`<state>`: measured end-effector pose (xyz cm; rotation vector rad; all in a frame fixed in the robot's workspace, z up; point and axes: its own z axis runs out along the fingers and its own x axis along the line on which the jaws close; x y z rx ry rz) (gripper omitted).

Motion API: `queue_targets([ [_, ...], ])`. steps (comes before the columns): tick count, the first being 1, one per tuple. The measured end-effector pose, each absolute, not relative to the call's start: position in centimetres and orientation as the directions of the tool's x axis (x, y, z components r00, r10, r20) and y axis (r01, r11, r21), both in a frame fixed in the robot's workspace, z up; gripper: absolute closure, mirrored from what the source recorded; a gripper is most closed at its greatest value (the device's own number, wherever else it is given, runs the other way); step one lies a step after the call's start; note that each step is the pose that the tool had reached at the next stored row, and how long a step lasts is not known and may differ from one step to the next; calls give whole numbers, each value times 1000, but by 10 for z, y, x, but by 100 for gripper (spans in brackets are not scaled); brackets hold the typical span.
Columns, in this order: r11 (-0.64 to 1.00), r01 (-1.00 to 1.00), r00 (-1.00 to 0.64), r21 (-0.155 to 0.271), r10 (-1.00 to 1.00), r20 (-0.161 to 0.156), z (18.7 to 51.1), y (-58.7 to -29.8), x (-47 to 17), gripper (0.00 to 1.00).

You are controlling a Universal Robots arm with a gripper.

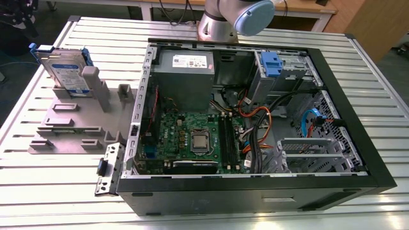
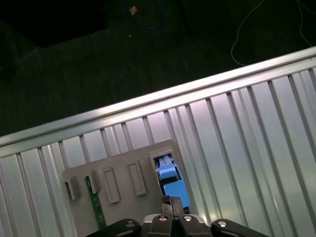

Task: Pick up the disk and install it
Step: 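Pick up the disk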

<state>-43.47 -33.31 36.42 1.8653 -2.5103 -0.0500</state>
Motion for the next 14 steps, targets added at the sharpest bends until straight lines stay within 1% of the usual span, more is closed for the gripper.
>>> queue_targets([
  [5,249,-968,-249,34,-968,-8,364,-333,-435,89],
  [14,242,-970,-242,34,-970,-8,364,-333,-435,89],
])
